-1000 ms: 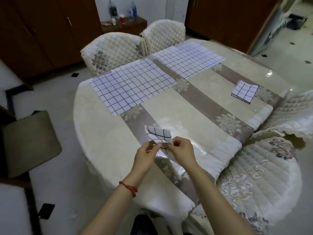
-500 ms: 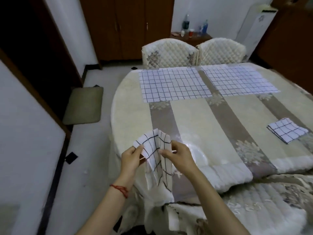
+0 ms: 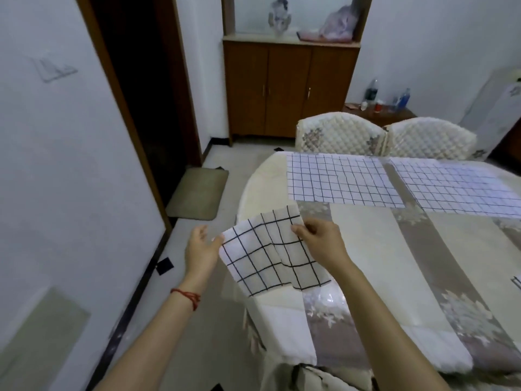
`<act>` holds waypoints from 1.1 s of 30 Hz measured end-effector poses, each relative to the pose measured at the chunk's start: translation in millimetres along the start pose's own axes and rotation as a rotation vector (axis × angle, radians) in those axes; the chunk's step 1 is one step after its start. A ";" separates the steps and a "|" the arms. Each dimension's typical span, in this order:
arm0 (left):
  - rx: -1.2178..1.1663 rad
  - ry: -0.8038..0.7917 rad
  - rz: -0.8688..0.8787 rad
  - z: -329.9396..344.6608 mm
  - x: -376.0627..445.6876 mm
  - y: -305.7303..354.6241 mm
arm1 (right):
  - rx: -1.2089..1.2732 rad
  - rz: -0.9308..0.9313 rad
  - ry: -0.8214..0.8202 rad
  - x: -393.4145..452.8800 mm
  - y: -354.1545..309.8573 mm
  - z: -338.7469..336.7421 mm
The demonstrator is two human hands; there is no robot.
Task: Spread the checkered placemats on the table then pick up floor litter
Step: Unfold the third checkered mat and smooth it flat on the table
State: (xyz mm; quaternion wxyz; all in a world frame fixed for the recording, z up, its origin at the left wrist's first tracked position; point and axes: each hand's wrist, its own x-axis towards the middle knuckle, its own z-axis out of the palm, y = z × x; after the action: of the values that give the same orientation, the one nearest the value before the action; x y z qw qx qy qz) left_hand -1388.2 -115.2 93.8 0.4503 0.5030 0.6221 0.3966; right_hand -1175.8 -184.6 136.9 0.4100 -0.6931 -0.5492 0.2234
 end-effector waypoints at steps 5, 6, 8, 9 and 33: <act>0.093 -0.247 0.287 -15.1 -10.7 28.1 | -0.150 -0.162 -0.345 12.5 -42.2 23.9; 0.072 -0.326 0.279 -17.6 -11.1 32.7 | -0.156 -0.177 -0.387 13.6 -50.3 29.0; 0.024 -0.426 0.269 -24.7 -9.4 36.8 | -0.152 -0.195 -0.440 14.6 -63.7 36.6; -0.016 -0.435 0.278 -29.2 -9.4 37.7 | -0.131 -0.196 -0.454 15.4 -68.0 39.4; -0.148 -0.010 -0.068 -62.2 -55.7 36.9 | 0.153 -0.178 -0.389 6.5 -80.0 91.4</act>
State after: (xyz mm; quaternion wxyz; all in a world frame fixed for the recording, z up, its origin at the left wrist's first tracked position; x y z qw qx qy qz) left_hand -1433.1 -165.8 155.1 0.5026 0.4487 0.6056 0.4235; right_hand -1289.6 -144.0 151.4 0.3660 -0.5528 -0.6581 0.3569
